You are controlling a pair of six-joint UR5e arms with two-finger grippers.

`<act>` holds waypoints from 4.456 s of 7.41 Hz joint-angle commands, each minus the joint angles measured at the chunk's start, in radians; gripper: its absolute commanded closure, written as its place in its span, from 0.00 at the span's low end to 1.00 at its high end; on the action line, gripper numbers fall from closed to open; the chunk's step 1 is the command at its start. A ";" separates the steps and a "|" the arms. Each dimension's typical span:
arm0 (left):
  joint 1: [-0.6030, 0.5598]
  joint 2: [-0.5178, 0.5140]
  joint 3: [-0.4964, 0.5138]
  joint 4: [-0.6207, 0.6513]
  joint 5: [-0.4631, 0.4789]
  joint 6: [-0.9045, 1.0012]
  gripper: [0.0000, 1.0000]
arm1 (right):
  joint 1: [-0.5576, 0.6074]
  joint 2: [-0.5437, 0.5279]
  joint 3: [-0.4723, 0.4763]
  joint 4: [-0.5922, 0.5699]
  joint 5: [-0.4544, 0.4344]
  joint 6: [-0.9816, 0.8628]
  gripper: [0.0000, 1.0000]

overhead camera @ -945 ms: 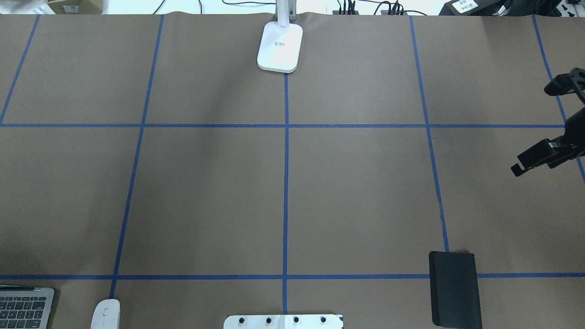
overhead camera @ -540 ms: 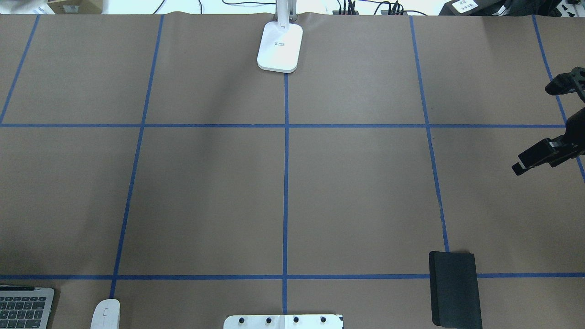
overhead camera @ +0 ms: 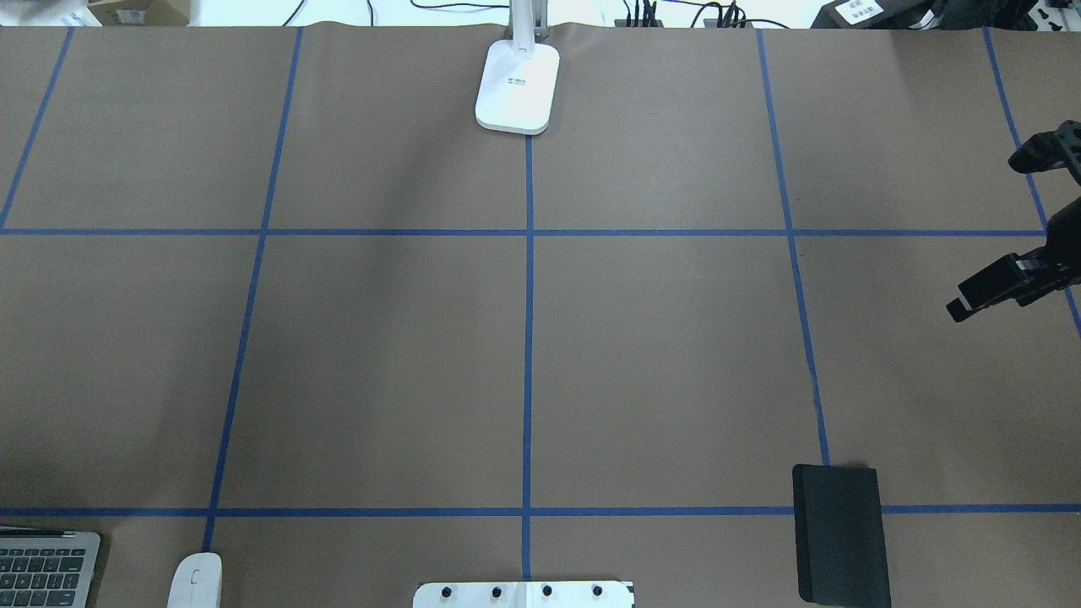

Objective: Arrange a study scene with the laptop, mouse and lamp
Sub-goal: 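Lower the left gripper onto the edge of the open silver laptop, then slide the silver laptop away from the robot with the left gripper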

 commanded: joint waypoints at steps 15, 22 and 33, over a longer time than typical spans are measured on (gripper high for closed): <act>-0.145 -0.008 -0.032 -0.017 0.000 0.147 0.88 | 0.000 0.003 -0.021 0.000 0.000 -0.011 0.00; -0.268 -0.226 -0.003 0.090 0.002 0.147 0.87 | 0.042 0.030 -0.053 0.000 -0.001 -0.002 0.00; -0.163 -0.990 0.254 0.400 0.167 0.129 0.85 | 0.042 0.032 -0.069 0.073 0.002 0.003 0.00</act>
